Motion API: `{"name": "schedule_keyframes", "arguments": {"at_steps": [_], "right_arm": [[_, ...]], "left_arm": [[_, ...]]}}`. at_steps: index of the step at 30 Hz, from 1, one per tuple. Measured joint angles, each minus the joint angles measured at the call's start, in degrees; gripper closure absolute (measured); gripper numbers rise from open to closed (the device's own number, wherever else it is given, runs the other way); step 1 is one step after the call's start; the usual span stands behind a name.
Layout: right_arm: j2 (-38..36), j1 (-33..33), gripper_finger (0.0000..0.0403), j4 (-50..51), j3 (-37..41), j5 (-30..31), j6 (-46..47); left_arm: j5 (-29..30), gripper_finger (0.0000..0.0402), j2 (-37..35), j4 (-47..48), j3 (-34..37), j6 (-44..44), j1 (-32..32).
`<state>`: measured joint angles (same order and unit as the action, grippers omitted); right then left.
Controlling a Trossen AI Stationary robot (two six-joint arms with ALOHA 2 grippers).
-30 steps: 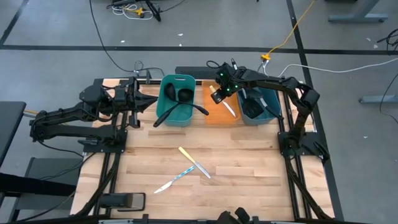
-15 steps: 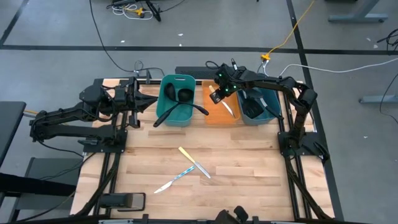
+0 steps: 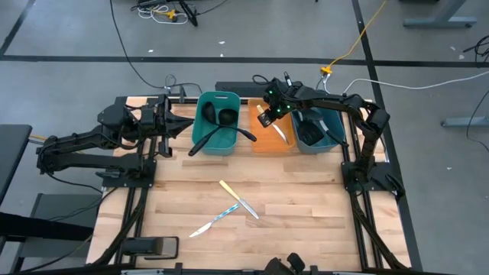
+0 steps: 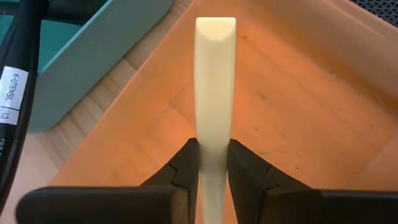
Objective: Pick & Place Kitchen Items
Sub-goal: Put the right yellow table knife into the orange bin
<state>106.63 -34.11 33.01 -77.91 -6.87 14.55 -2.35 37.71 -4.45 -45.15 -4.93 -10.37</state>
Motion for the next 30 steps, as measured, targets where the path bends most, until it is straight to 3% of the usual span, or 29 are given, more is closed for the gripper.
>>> {"name": "schedule_keyframes", "arguments": {"at_steps": [22,30], "right_arm": [[-0.02,0.00,0.0329,0.00,0.00,0.00,0.44],[-0.02,0.00,0.0288,-0.02,0.00,0.00,0.43]], "left_arm": [[0.00,0.0386,0.00,0.02,0.00,0.00,0.01],[-0.01,0.0386,0.00,0.02,0.00,0.00,0.02]]}}
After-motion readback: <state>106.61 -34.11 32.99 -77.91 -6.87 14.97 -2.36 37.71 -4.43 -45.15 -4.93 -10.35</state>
